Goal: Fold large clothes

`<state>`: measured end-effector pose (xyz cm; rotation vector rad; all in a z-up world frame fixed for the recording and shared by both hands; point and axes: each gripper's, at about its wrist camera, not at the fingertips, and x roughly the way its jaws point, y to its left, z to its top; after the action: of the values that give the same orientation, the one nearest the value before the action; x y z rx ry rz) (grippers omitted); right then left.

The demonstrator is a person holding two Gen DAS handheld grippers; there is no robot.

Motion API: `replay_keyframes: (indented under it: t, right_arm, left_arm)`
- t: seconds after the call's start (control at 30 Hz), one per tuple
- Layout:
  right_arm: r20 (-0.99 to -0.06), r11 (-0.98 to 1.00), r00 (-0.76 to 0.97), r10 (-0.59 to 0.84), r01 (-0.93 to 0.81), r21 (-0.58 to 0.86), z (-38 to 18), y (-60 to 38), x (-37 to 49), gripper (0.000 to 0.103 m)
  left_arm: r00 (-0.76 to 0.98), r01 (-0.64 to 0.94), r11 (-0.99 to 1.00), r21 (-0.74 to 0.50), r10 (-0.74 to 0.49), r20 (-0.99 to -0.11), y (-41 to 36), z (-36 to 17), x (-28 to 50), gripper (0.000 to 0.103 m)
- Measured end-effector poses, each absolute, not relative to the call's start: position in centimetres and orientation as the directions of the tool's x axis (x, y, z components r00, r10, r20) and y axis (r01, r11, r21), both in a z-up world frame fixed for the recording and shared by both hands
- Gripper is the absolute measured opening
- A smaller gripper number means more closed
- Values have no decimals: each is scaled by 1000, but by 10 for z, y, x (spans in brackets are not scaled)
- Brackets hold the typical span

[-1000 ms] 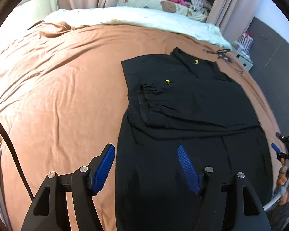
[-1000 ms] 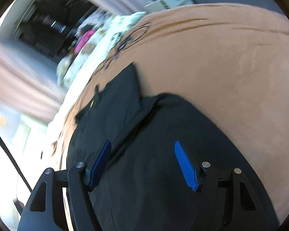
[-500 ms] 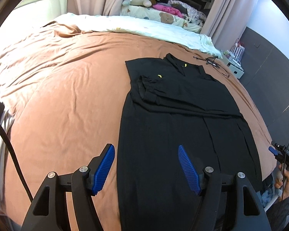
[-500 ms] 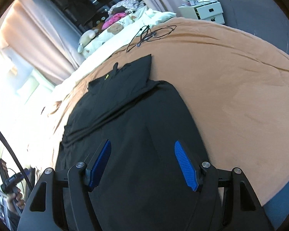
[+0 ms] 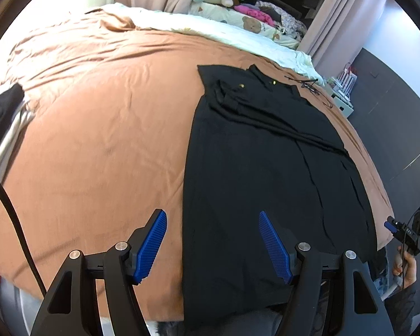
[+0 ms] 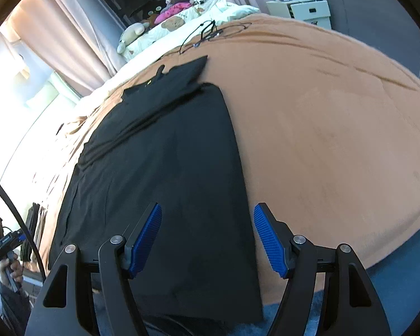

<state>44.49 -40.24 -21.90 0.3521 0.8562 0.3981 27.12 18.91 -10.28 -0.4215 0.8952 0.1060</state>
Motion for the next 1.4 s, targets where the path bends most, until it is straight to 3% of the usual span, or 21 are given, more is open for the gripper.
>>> replay_keyframes:
  t: [0.33,0.57,0.73,0.8,0.87,0.97,1.07,1.2,1.3,1.37,1.4]
  right_arm:
    - [-614,779,508,604,-215,589,-264,-434,437,67]
    - [-467,615,460,755,-252,747,-284,-442,424,67]
    - [-356,497,443,823,-258,829,-299,-439,420,67]
    - [-334,479,451,828,-256,840,-301,-439,423,67]
    - [-291,449,474,831,-262,855,-299,-441,425,67]
    - [-223,404,511,830,-276,872,-294,-443,425,67]
    - [-229,420,541,809,-260,869,-292,-442,428,66]
    - [-262,447,566,782,-216,868,-294,-431,426,53]
    - [-284,465,593,754,-176,868,-292,-413,416,37]
    - [-322,496,605,728,-141,857,-285,-403,405,10]
    - [-336,510,613,715,-128,851,-278,-400,403,5]
  left_arm:
    - [590,-297,871,-391,-155,-793,194,-157,250,70]
    - [574,-273,835,-478,-258,-777,196,-185,242,69]
    - [558,-264,795,-547,-337,-758,196,-202,238,60]
    - [566,-254,783,-568,-356,-743,198,-203,237,58]
    - [569,-231,726,-648,-439,-695,201,-207,234,49]
    - [576,-211,695,-688,-480,-662,202,-210,229,47]
    - [595,-187,633,-751,-535,-600,203,-212,226,46]
    - [597,-207,648,-733,-510,-620,197,-215,231,41]
    - [604,-246,651,-719,-477,-638,196,-217,240,29]
    - [602,-270,654,-706,-458,-654,197,-218,243,16]
    - [601,-274,658,-702,-453,-659,196,-217,244,13]
